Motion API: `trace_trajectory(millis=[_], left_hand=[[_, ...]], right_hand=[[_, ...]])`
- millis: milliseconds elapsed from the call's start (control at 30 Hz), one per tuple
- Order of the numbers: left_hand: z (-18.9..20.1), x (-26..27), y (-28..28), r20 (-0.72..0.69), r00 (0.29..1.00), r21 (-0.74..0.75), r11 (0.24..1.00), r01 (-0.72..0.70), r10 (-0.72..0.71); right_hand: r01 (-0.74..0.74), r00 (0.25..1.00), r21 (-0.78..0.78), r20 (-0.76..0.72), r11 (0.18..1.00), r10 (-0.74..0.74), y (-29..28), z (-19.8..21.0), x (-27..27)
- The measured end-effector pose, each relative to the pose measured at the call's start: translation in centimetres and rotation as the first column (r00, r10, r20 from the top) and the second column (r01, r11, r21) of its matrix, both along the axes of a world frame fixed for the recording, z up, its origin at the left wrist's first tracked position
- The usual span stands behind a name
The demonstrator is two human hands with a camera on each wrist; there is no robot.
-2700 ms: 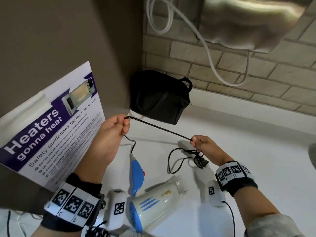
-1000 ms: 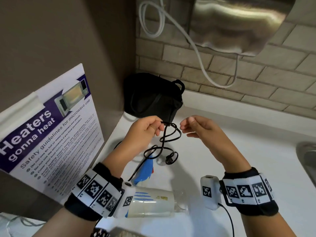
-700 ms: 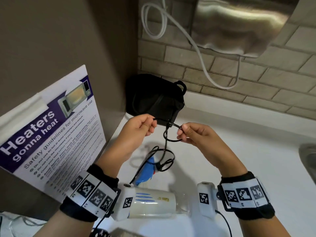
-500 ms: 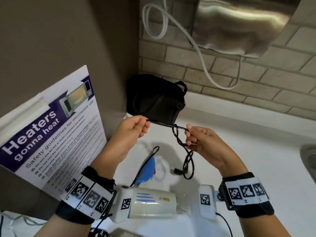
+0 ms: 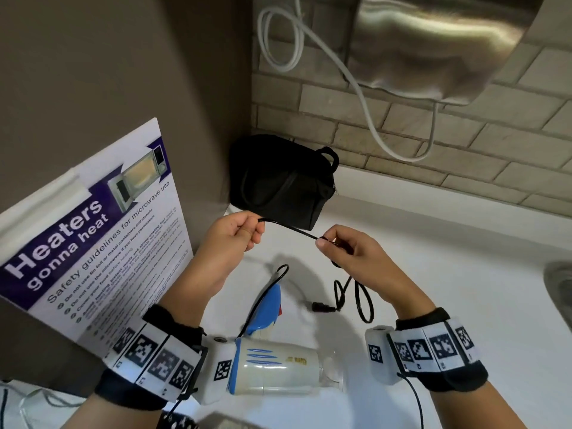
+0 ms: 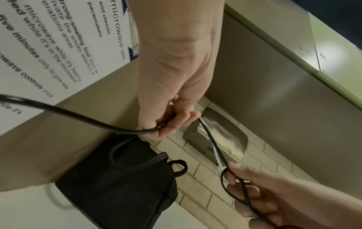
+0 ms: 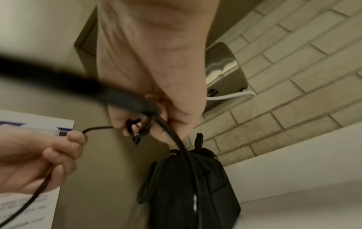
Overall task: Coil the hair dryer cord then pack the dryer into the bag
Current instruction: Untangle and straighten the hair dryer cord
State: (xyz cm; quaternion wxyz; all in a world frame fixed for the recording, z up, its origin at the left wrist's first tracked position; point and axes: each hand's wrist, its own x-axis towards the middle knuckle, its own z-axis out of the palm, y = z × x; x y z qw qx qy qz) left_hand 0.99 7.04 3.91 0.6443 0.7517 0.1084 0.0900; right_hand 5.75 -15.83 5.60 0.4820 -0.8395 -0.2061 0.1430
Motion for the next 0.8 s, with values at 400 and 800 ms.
trace_trajectory(millis=[400, 800], left_hand=[[0.3, -0.5, 1.2, 0.006, 0.998, -0.029, 0.998, -0.064, 0.064], [-1.0, 0.0, 1.3, -0.027, 0.994, -0.207, 0.972, -0.111, 0.108]], right_hand=[[0.342, 0.929, 0.202, -0.221, 0.918, -0.297, 0.0, -1.7, 1.2], [0.007, 0.892, 0.385, -0.419, 0.923, 0.168, -0.1, -1.8, 0.6]])
